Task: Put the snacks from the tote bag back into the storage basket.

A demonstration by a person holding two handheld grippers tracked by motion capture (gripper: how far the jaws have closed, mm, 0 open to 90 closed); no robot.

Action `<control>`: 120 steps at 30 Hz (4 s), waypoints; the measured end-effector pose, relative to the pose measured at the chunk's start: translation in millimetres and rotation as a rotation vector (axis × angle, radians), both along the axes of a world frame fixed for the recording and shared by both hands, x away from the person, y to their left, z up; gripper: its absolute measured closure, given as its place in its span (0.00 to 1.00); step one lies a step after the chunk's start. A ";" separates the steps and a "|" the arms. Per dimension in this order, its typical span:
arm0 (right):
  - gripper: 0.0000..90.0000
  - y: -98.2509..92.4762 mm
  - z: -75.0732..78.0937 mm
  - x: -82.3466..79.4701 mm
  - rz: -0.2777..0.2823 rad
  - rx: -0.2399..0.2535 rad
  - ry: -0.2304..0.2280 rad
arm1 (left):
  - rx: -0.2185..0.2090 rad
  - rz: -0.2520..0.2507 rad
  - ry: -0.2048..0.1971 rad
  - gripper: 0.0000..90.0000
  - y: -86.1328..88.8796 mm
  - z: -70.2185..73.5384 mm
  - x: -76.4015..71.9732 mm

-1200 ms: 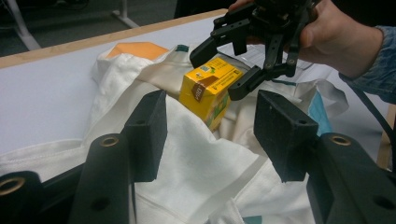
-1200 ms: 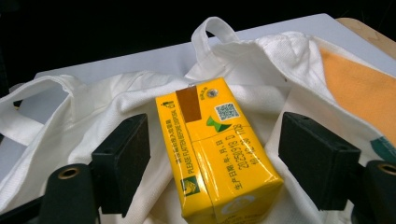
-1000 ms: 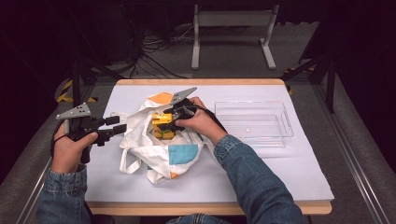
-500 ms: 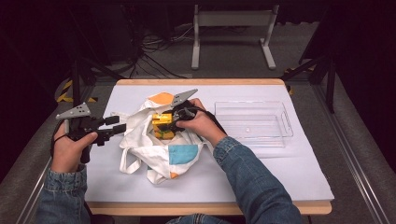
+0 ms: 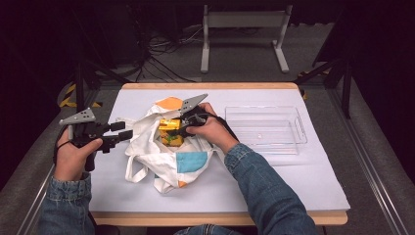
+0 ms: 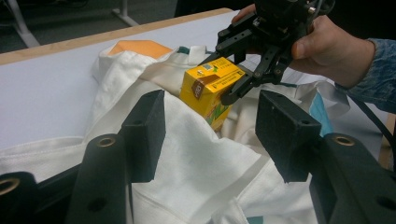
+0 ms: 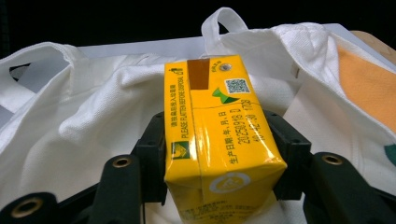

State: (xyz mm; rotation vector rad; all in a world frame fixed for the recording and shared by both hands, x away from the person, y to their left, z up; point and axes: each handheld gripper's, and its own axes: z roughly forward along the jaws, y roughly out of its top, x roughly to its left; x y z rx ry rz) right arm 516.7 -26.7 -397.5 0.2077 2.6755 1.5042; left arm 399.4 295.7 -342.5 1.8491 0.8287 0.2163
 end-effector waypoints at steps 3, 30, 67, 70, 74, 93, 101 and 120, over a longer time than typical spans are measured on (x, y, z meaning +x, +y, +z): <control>0.56 0.1 1.0 -1.5 -0.002 -0.011 -0.013 | -0.004 0.001 0.000 0.49 -1.1 0.0 -0.3; 0.57 -7.1 60.9 -15.1 -0.014 0.043 -0.062 | -0.007 0.000 0.009 0.46 -0.9 -1.8 1.6; 0.56 -68.7 128.9 -38.4 0.010 0.088 -0.134 | 0.004 0.107 -0.005 0.18 3.0 -4.1 4.5; 0.56 -75.4 131.8 -40.3 0.010 0.080 -0.138 | 0.000 0.108 -0.005 0.19 3.4 -4.1 4.2; 0.56 -85.2 135.5 -42.8 0.002 0.070 -0.143 | 0.003 0.108 -0.002 0.19 3.2 -4.1 4.3; 0.56 -136.8 147.5 -51.0 -0.048 0.079 -0.159 | 0.004 0.105 0.004 0.19 2.6 -4.3 3.8; 0.56 -155.4 149.6 -52.7 -0.070 0.081 -0.163 | 0.008 0.103 0.003 0.18 2.4 -4.6 4.3; 0.56 -205.8 139.1 -45.5 -0.163 0.080 -0.152 | 0.011 0.108 0.009 0.18 3.6 -5.6 3.0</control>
